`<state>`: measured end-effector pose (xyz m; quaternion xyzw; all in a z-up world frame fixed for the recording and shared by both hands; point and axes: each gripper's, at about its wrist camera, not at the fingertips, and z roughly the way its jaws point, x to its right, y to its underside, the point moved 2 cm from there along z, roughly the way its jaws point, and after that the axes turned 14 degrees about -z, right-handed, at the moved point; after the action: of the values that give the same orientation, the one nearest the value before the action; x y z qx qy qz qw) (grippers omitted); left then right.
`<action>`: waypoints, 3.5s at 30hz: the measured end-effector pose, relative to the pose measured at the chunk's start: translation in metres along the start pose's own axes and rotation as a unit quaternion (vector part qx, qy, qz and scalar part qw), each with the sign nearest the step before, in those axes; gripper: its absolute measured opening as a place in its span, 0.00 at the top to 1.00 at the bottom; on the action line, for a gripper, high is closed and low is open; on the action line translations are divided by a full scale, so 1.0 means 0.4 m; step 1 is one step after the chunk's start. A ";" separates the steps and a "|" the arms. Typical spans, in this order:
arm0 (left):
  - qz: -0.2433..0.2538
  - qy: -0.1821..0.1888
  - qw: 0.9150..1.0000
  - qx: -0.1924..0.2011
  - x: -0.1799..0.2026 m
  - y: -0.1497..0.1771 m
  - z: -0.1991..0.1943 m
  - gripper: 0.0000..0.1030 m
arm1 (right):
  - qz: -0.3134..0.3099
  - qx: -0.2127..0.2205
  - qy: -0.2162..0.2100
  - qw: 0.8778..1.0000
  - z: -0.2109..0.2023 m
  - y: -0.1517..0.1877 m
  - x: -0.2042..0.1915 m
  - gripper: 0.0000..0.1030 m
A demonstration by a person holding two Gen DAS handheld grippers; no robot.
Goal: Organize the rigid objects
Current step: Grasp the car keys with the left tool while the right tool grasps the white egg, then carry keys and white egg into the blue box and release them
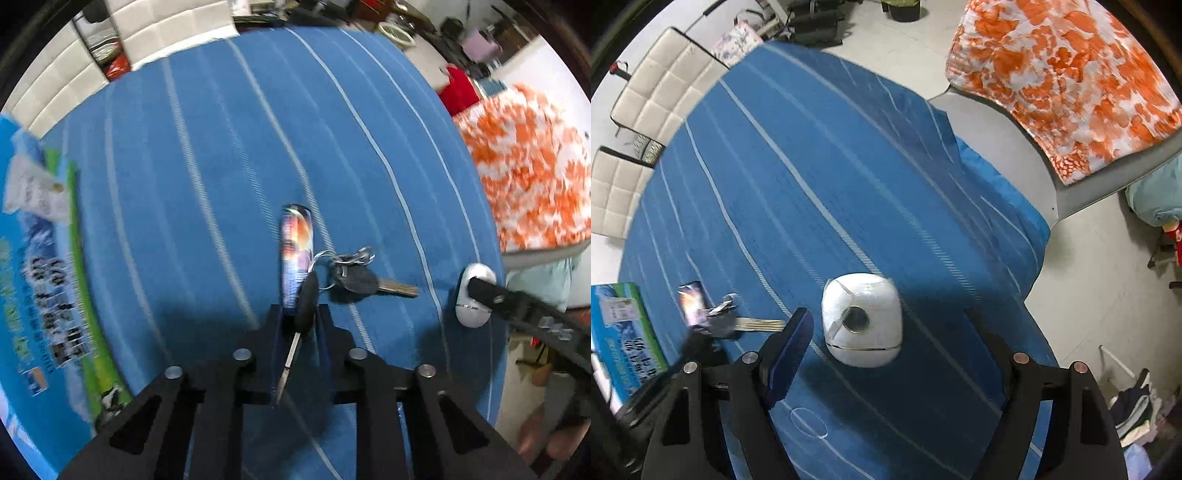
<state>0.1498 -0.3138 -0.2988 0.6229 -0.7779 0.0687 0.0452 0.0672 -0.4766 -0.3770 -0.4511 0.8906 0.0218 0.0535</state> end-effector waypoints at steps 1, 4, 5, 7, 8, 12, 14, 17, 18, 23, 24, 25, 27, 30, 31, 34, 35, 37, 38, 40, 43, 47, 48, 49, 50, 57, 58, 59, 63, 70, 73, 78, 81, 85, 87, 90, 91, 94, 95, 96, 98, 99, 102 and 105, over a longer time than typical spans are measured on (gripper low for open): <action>-0.005 0.004 1.000 0.004 -0.005 0.001 -0.011 0.87 | 0.001 -0.006 -0.003 1.000 0.012 -0.001 -0.008 0.20; -0.015 0.018 1.000 0.016 -0.029 0.004 -0.044 0.95 | -0.013 -0.001 0.025 1.000 0.013 -0.003 -0.034 0.34; -0.017 0.022 0.999 0.020 -0.035 0.006 -0.055 0.95 | -0.019 0.001 0.034 0.999 0.010 -0.004 -0.041 0.40; -0.017 0.027 0.999 0.030 -0.039 0.009 -0.074 0.95 | -0.027 0.006 0.039 0.999 0.003 -0.003 -0.052 0.52; -0.016 0.029 0.999 0.034 -0.041 0.012 -0.083 0.95 | -0.030 0.007 0.041 0.999 0.002 0.000 -0.057 0.52; -0.019 0.037 0.998 0.041 -0.050 0.019 -0.109 0.95 | -0.041 0.010 0.036 0.998 -0.004 0.023 -0.075 0.53; -0.018 0.036 0.998 0.043 -0.052 0.024 -0.122 0.95 | -0.047 0.012 0.028 0.998 -0.010 0.039 -0.084 0.53; -0.020 0.044 0.998 0.048 -0.047 0.031 -0.139 0.95 | -0.059 0.023 0.021 0.998 -0.033 0.065 -0.105 0.53; -0.020 0.046 0.997 0.051 -0.046 0.034 -0.148 0.95 | -0.062 0.026 0.019 0.998 -0.040 0.068 -0.110 0.53; -0.020 0.062 0.995 0.076 -0.052 0.044 -0.219 0.95 | -0.083 0.053 0.009 0.995 -0.115 0.086 -0.150 0.53; -0.021 0.066 0.994 0.081 -0.055 0.045 -0.235 0.95 | -0.087 0.057 0.005 0.995 -0.132 0.086 -0.158 0.53; -0.021 0.069 0.994 0.085 -0.059 0.046 -0.249 0.95 | -0.089 0.063 0.001 0.994 -0.151 0.086 -0.168 0.53; -0.025 0.080 0.992 0.097 -0.066 0.046 -0.287 0.95 | -0.095 0.073 -0.007 0.993 -0.190 0.085 -0.188 0.53; -0.028 0.093 0.988 0.122 -0.082 0.045 -0.353 0.95 | -0.114 0.095 -0.014 0.989 -0.263 0.083 -0.232 0.53; -0.030 0.095 0.987 0.129 -0.091 0.045 -0.371 0.95 | -0.120 0.103 -0.018 0.987 -0.289 0.083 -0.250 0.53; -0.041 0.104 0.982 0.154 -0.135 0.041 -0.444 0.95 | -0.141 0.126 -0.029 0.981 -0.369 0.084 -0.312 0.53; -0.045 0.103 0.980 0.162 -0.149 0.041 -0.460 0.95 | -0.150 0.134 -0.034 0.979 -0.396 0.088 -0.338 0.53; -0.053 0.098 0.978 0.179 -0.187 0.043 -0.495 0.95 | -0.164 0.148 -0.045 0.974 -0.446 0.098 -0.393 0.53; -0.058 0.091 0.976 0.190 -0.215 0.043 -0.516 0.95 | -0.176 0.156 -0.051 0.971 -0.473 0.105 -0.429 0.53; -0.071 0.085 0.973 0.200 -0.256 0.045 -0.540 0.95 | -0.193 0.166 -0.061 0.965 -0.508 0.121 -0.490 0.53; -0.095 0.072 0.970 0.212 -0.342 0.052 -0.575 0.95 | -0.225 0.176 -0.074 0.956 -0.545 0.148 -0.588 0.53; -0.119 0.049 0.967 0.222 -0.451 0.075 -0.605 0.95 | -0.256 0.171 -0.089 0.947 -0.549 0.188 -0.709 0.53; -0.126 0.043 0.966 0.223 -0.476 0.082 -0.609 0.95 | -0.267 0.167 -0.092 0.945 -0.542 0.203 -0.747 0.53; -0.133 0.036 0.965 0.224 -0.507 0.088 -0.611 0.95 | -0.274 0.164 -0.094 0.943 -0.536 0.213 -0.771 0.53; -0.137 0.034 0.964 0.225 -0.527 0.095 -0.613 0.95 | -0.280 0.161 -0.094 0.942 -0.527 0.225 -0.793 0.53; -0.165 0.009 0.967 0.195 -0.643 0.130 -0.538 0.95 | -0.326 0.121 -0.084 0.934 -0.412 0.292 -0.939 0.53; -0.168 0.005 0.968 0.189 -0.654 0.133 -0.520 0.95 | -0.331 0.115 -0.079 0.933 -0.389 0.299 -0.952 0.53; -0.169 0.002 0.968 0.184 -0.668 0.137 -0.509 0.95 | -0.333 0.110 -0.077 0.933 -0.369 0.305 -0.955 0.53; -0.175 -0.006 0.972 0.158 -0.703 0.145 -0.447 0.95 | -0.335 0.086 -0.066 0.936 -0.293 0.320 -0.982 0.53; -0.172 -0.021 0.976 0.133 -0.732 0.147 -0.367 0.95 | -0.337 0.062 -0.033 0.939 -0.179 0.318 -0.985 0.53; -0.175 -0.030 0.976 0.124 -0.748 0.140 -0.326 0.95 | -0.337 0.057 -0.024 0.939 -0.142 0.316 -0.994 0.52; -0.184 -0.036 0.977 0.099 -0.777 0.129 -0.260 0.95 | -0.342 0.046 -0.008 0.939 -0.095 0.307 -1.014 0.52; -0.186 -0.039 0.978 0.088 -0.790 0.127 -0.234 0.95 | -0.345 0.038 0.003 0.938 -0.068 0.306 -1.026 0.52; -0.188 -0.042 0.978 0.080 -0.796 0.127 -0.216 0.95 | -0.346 0.024 0.012 0.938 -0.036 0.304 -1.031 0.52; -0.189 -0.042 0.978 0.077 -0.798 0.128 -0.209 0.95 | -0.344 0.013 0.014 0.939 -0.019 0.301 -1.030 0.52; -0.189 -0.046 0.978 0.073 -0.804 0.129 -0.198 0.95 | -0.347 0.007 0.015 0.938 -0.004 0.302 -1.035 0.52; -0.190 -0.048 0.978 0.068 -0.807 0.131 -0.191 0.95 | -0.349 0.005 0.015 0.937 0.000 0.302 -1.039 0.52; -0.196 -0.047 0.977 0.062 -0.814 0.133 -0.181 0.95 | -0.345 -0.006 0.018 0.938 0.016 0.299 -1.041 0.52; -0.197 -0.048 0.977 0.061 -0.819 0.132 -0.179 0.95 | -0.347 -0.009 0.022 0.938 0.021 0.299 -1.042 0.52; -0.198 -0.048 0.977 0.060 -0.822 0.133 -0.180 0.95 | -0.348 -0.012 0.024 0.937 0.025 0.300 -1.043 0.52; -0.202 -0.051 0.976 0.058 -0.830 0.134 -0.182 0.95 | -0.346 -0.015 0.024 0.938 0.026 0.304 -1.041 0.52; -0.204 -0.051 0.976 0.055 -0.827 0.133 -0.183 0.94 | -0.346 -0.016 0.024 0.938 0.026 0.306 -1.040 0.52; -0.207 -0.053 0.976 0.048 -0.837 0.136 -0.185 0.94 | -0.343 -0.020 0.023 0.939 0.026 0.304 -1.039 0.52; -0.209 -0.056 0.975 0.047 -0.845 0.138 -0.201 0.94 | -0.340 -0.020 0.023 0.940 0.019 0.300 -1.042 0.52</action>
<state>0.1689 0.0366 -0.2750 0.7759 -0.6279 0.0592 -0.0148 0.2158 -0.0710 -0.3379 -0.7282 0.6848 0.0091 0.0280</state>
